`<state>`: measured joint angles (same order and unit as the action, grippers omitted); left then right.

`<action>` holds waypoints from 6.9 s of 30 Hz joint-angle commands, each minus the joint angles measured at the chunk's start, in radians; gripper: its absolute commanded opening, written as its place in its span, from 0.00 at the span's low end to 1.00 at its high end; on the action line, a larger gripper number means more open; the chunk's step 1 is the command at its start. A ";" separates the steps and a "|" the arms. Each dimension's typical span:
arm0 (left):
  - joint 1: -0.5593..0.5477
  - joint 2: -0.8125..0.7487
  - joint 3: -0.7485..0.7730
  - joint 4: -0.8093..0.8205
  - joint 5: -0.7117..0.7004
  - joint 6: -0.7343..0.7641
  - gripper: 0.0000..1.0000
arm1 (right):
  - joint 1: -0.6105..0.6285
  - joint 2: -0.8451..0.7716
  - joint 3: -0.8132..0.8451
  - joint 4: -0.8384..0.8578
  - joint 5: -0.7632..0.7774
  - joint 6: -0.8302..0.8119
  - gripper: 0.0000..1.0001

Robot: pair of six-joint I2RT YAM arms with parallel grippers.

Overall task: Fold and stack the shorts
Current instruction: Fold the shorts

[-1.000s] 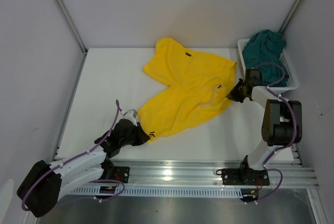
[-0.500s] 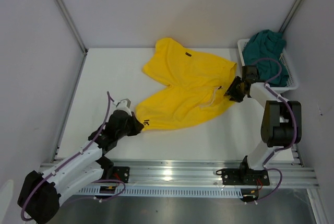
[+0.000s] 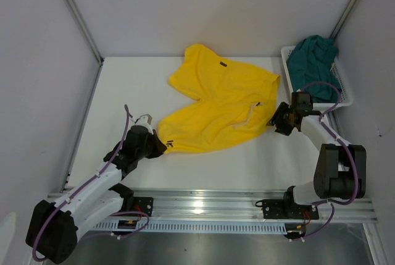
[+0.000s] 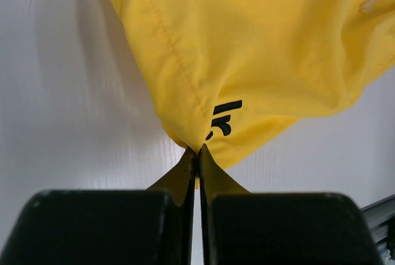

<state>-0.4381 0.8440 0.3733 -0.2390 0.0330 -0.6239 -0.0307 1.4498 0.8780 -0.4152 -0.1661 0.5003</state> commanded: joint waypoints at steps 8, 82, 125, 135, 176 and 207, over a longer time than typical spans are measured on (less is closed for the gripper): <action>0.007 -0.025 0.041 -0.006 0.015 0.023 0.00 | 0.000 -0.068 -0.120 0.211 -0.064 0.055 0.60; 0.078 -0.120 0.760 -0.503 -0.295 0.250 0.00 | 0.083 -0.517 -0.148 -0.132 -0.056 0.089 0.00; -0.304 -0.292 0.072 -0.367 -0.038 -0.279 0.81 | -0.014 -0.261 -0.100 -0.001 -0.069 0.057 0.00; -0.436 -0.243 -0.040 -0.249 0.015 -0.388 0.79 | -0.021 -0.244 -0.109 0.015 -0.067 0.049 0.00; -0.499 -0.200 -0.163 0.057 -0.142 -0.445 0.00 | -0.026 -0.315 -0.145 0.000 -0.116 0.064 0.00; -0.168 -0.088 0.756 -0.451 -0.408 0.079 0.00 | 0.193 -0.698 -0.025 -0.510 0.008 0.234 0.00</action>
<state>-0.6785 0.7105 1.0908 -0.7498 -0.4080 -0.6167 0.1600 0.7410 0.7811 -0.8707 -0.1982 0.7136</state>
